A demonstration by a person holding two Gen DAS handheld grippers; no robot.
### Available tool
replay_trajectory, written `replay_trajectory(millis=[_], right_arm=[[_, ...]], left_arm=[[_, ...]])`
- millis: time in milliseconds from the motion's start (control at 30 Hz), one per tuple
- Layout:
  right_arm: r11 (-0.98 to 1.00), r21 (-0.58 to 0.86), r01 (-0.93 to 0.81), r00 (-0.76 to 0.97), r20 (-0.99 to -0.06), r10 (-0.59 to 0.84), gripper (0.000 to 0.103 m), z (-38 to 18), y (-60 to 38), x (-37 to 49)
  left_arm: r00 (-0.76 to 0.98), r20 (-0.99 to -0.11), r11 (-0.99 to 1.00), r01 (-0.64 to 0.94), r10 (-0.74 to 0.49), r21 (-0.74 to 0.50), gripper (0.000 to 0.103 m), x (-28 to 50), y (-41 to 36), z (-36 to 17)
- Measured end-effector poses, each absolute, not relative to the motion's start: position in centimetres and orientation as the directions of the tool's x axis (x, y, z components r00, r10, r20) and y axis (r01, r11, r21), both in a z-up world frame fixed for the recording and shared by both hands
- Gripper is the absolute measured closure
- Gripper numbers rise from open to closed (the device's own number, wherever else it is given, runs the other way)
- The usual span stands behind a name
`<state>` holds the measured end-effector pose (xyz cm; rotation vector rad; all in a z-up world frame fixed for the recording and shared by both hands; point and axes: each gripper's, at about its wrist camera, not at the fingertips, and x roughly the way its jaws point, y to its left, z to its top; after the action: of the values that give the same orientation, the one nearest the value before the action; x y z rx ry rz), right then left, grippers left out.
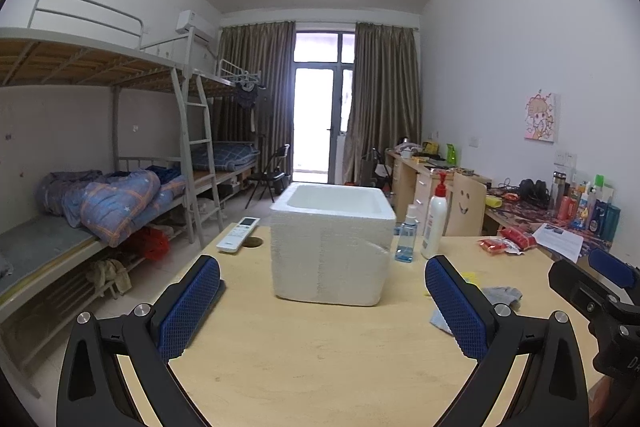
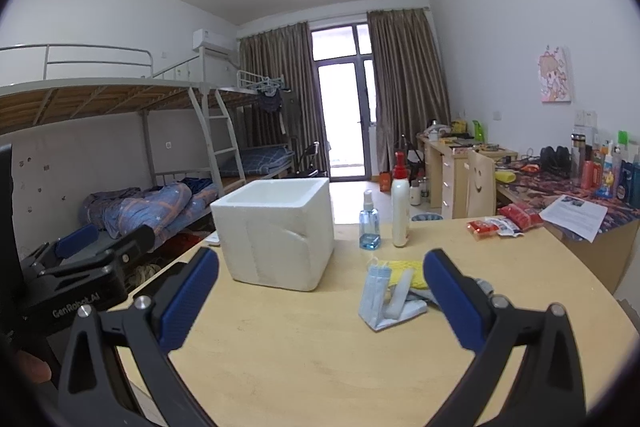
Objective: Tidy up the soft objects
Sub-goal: 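Move both tools back toward the blue mask and sock on the table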
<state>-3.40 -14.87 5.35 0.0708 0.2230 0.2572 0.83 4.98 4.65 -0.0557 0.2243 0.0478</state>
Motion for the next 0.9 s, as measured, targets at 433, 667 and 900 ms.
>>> replay_trajectory(millis=[433, 667, 900], right_arm=[[0.992, 0.073, -0.105, 0.967, -0.225, 0.119, 0.000, 4.8, -18.9, -4.1], [0.997, 0.061, -0.042, 0.967, -0.250, 0.056, 0.000, 4.7, -21.0, -4.4], [0.998, 0.070, 0.010, 0.968, -0.252, 0.008, 0.000, 4.6, -22.8, -5.0]], left_arm=[[0.962, -0.251, 0.994, 0.100, -0.108, -0.046, 0.000, 3.5, -0.5, 3.9], [0.950, -0.258, 0.985, 0.170, -0.173, -0.036, 0.000, 4.2, -3.4, 3.6], [0.925, -0.301, 0.973, 0.229, -0.230, -0.040, 0.000, 5.4, -5.5, 3.0]])
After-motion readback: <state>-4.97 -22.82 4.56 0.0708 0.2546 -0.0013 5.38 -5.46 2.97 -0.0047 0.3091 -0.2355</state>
